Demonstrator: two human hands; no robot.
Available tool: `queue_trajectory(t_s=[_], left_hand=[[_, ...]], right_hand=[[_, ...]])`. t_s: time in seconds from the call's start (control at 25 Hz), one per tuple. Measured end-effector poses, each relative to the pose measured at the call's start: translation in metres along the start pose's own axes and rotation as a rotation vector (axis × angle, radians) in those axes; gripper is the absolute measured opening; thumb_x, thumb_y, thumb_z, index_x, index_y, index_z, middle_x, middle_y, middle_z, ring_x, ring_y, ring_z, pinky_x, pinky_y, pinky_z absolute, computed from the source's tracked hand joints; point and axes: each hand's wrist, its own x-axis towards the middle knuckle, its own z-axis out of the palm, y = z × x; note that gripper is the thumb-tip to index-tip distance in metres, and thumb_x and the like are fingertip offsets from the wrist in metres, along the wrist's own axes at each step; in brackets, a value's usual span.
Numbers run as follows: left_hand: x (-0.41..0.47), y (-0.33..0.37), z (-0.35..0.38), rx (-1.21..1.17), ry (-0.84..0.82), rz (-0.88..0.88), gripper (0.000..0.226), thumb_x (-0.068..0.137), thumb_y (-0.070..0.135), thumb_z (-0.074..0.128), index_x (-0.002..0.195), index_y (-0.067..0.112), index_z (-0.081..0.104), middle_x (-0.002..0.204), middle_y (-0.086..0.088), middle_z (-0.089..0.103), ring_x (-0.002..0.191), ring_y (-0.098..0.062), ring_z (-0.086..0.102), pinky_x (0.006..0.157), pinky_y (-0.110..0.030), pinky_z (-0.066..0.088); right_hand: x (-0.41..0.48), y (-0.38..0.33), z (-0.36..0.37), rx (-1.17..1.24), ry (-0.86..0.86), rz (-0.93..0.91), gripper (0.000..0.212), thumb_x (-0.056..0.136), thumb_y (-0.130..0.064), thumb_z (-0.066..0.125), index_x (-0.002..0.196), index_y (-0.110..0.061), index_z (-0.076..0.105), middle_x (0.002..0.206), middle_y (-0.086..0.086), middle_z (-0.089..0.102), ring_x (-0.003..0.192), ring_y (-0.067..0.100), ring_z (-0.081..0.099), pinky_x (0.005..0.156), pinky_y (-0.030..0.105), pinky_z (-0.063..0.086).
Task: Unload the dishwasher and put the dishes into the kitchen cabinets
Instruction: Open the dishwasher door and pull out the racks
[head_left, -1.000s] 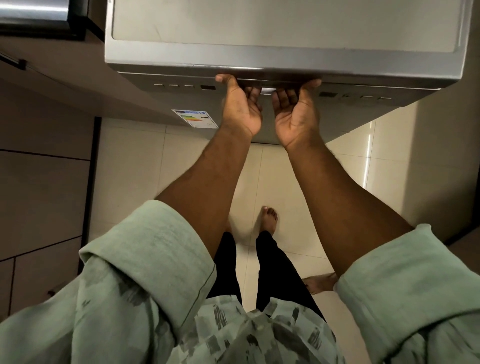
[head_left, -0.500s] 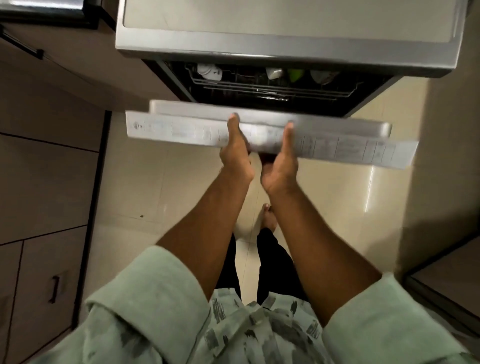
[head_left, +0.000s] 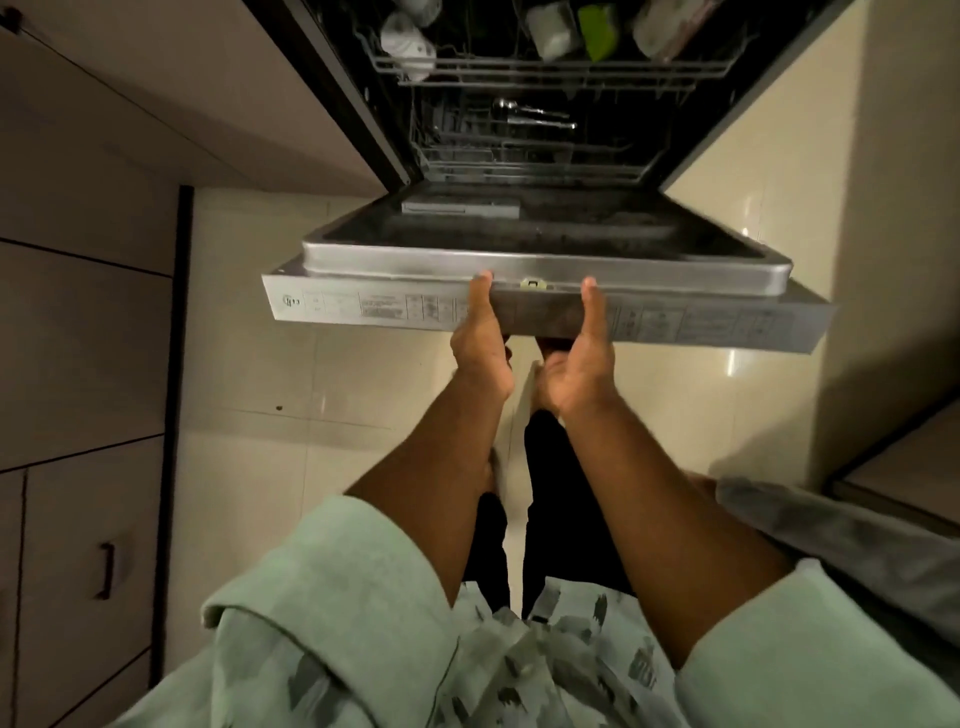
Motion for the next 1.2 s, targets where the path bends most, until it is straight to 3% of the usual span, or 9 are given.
queue_trajectory(t_s=[0.2,0.28,0.44,0.64,0.72,0.88,1.0,1.12,1.2], left_hand=[[0.006,-0.022,-0.022,0.022,-0.052,-0.009,0.051,0.075,0.053,0.071,0.108,0.015,0.062,0.107,-0.006,0.068,0.098,-0.018,0.063,0.078,-0.028,0.048],[0.009,-0.041,-0.037,-0.001,-0.061,-0.007,0.046,0.078,0.051,0.071,0.107,0.016,0.061,0.107,-0.007,0.067,0.099,-0.019,0.063,0.078,-0.028,0.048],[0.019,-0.082,-0.070,-0.053,-0.076,-0.022,0.047,0.081,0.047,0.070,0.115,0.017,0.058,0.114,-0.008,0.066,0.103,-0.020,0.061,0.078,-0.027,0.048],[0.035,-0.124,-0.098,-0.026,-0.067,0.020,0.057,0.081,0.048,0.067,0.126,0.016,0.058,0.112,-0.009,0.067,0.095,-0.017,0.061,0.074,-0.025,0.046],[0.035,-0.137,-0.104,-0.020,-0.062,0.027,0.051,0.085,0.047,0.063,0.127,0.017,0.058,0.112,-0.009,0.068,0.092,-0.015,0.065,0.069,-0.023,0.050],[0.045,-0.163,-0.114,-0.097,-0.072,-0.015,0.022,0.096,0.034,0.050,0.096,0.019,0.066,0.075,-0.002,0.072,0.060,-0.009,0.068,0.046,-0.016,0.049],[0.064,-0.189,-0.126,-0.133,-0.038,-0.004,0.018,0.095,0.030,0.051,0.091,0.022,0.067,0.078,0.000,0.071,0.067,-0.010,0.067,0.051,-0.018,0.051],[0.083,-0.214,-0.144,-0.156,-0.001,-0.019,0.018,0.086,0.030,0.061,0.102,0.021,0.066,0.093,-0.002,0.069,0.084,-0.014,0.066,0.070,-0.025,0.051],[0.098,-0.232,-0.160,-0.168,0.004,-0.032,0.036,0.079,0.031,0.068,0.111,0.017,0.064,0.106,-0.007,0.068,0.100,-0.021,0.064,0.090,-0.031,0.048]], right_hand=[[0.001,0.019,-0.028,0.000,-0.034,-0.085,0.067,0.079,-0.037,0.078,0.131,-0.012,0.045,0.127,0.019,0.060,0.115,0.030,0.062,0.097,0.044,0.053],[-0.001,0.033,-0.046,-0.007,-0.044,-0.074,0.060,0.082,-0.035,0.075,0.129,-0.011,0.048,0.126,0.019,0.062,0.114,0.030,0.063,0.097,0.042,0.053],[0.000,0.064,-0.090,-0.011,-0.016,-0.027,0.064,0.081,-0.034,0.076,0.133,-0.008,0.050,0.128,0.020,0.062,0.116,0.029,0.063,0.099,0.041,0.052],[0.011,0.091,-0.134,-0.004,-0.008,0.005,0.062,0.081,-0.029,0.075,0.133,-0.008,0.052,0.128,0.019,0.062,0.116,0.029,0.063,0.095,0.038,0.054],[0.015,0.099,-0.151,-0.018,-0.022,0.016,0.067,0.078,-0.030,0.076,0.136,-0.009,0.050,0.128,0.018,0.062,0.115,0.029,0.064,0.093,0.037,0.055],[0.024,0.120,-0.182,-0.043,-0.050,0.036,0.071,0.073,-0.031,0.078,0.134,-0.006,0.051,0.124,0.017,0.064,0.116,0.030,0.063,0.098,0.041,0.052],[0.035,0.132,-0.204,-0.026,-0.027,0.074,0.046,0.073,-0.022,0.077,0.114,-0.008,0.062,0.101,0.010,0.070,0.100,0.024,0.068,0.088,0.036,0.055],[0.044,0.143,-0.226,-0.007,-0.020,0.113,0.008,0.089,-0.006,0.060,0.093,-0.012,0.062,0.077,0.003,0.072,0.074,0.015,0.071,0.064,0.028,0.059],[0.053,0.155,-0.242,-0.001,-0.024,0.140,0.015,0.094,-0.002,0.051,0.093,-0.014,0.060,0.074,0.001,0.073,0.070,0.012,0.071,0.059,0.024,0.057]])
